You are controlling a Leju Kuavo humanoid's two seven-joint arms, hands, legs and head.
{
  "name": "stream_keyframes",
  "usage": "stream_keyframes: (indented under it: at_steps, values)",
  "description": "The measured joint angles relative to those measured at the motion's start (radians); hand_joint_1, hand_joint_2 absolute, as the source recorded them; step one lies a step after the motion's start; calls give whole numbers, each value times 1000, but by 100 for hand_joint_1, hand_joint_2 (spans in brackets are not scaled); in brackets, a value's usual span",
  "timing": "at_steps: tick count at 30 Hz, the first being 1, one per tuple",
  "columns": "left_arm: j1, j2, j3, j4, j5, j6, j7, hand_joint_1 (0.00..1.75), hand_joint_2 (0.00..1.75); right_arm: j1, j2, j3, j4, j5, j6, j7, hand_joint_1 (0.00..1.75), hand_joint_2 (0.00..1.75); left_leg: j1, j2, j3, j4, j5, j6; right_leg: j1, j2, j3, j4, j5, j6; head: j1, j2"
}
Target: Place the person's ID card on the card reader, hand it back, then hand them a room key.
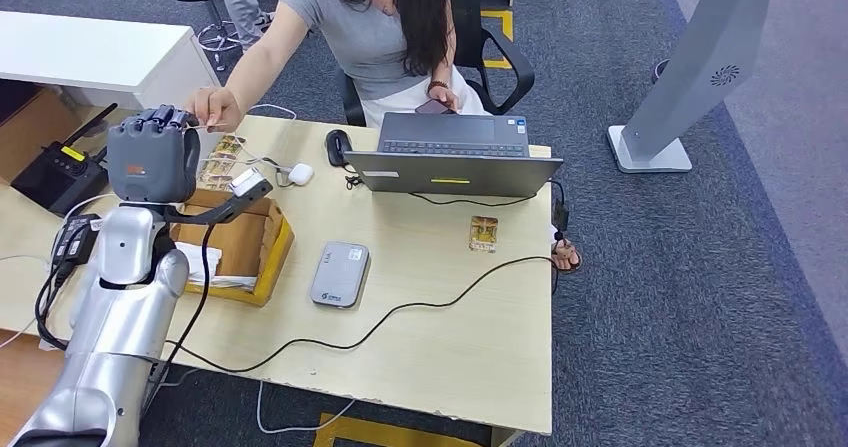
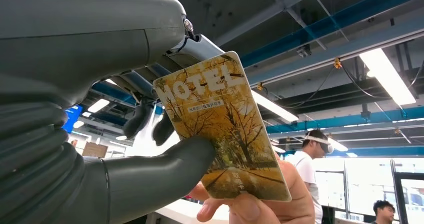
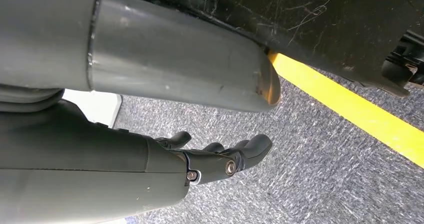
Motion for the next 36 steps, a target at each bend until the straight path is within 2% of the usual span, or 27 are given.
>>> stream_keyframes:
  at_steps: [4, 8, 15, 21, 25, 31, 36]
  values:
    - [10, -4, -10, 5, 48, -4, -33, 175, 175, -1, 2, 1, 0, -1, -1, -1, 0, 0, 0, 0, 0, 0, 0, 0, 0, 0, 0, 0, 0, 0, 0, 0]
    - [65, -28, -47, -16, 66, -12, -55, 175, 175, -2, 5, 1, 2, -3, -4, -1, 0, 0, 0, 0, 0, 0, 0, 0, 0, 0, 0, 0, 0, 0, 0, 0]
    - [189, -84, -154, -83, 31, -22, -40, 175, 175, -3, 9, -3, 3, -23, -7, -15, 0, 0, 0, 0, -1, 0, 0, 0, 0, 0, -1, 0, 0, 0, 0, 0]
    - [227, -100, -200, -104, 14, -36, -24, 175, 175, -3, 9, -6, 3, -24, -9, -21, 0, 0, 0, 0, -1, 0, 0, 0, 0, 0, -1, 0, 0, 0, 0, 0]
    - [227, -105, -217, -103, 0, -121, 16, 175, 175, -3, 9, -7, 3, -21, -13, -19, 0, 0, 0, 0, -1, 0, 0, -1, 0, 0, -1, 0, 0, 0, 0, 0]
    - [212, -111, -249, -61, -17, -341, 93, 175, 175, -3, 9, -10, 4, -25, -15, -3, 0, 0, 0, 0, -1, 0, 0, -1, 0, 0, -1, 0, 0, 0, 0, 0]
    - [197, -111, -271, -27, -14, -383, 99, 175, 175, -3, 10, -12, 4, -26, -14, -3, 0, 0, 0, 0, -1, 0, 0, -1, 0, 0, -1, 0, 0, 0, 0, 0]
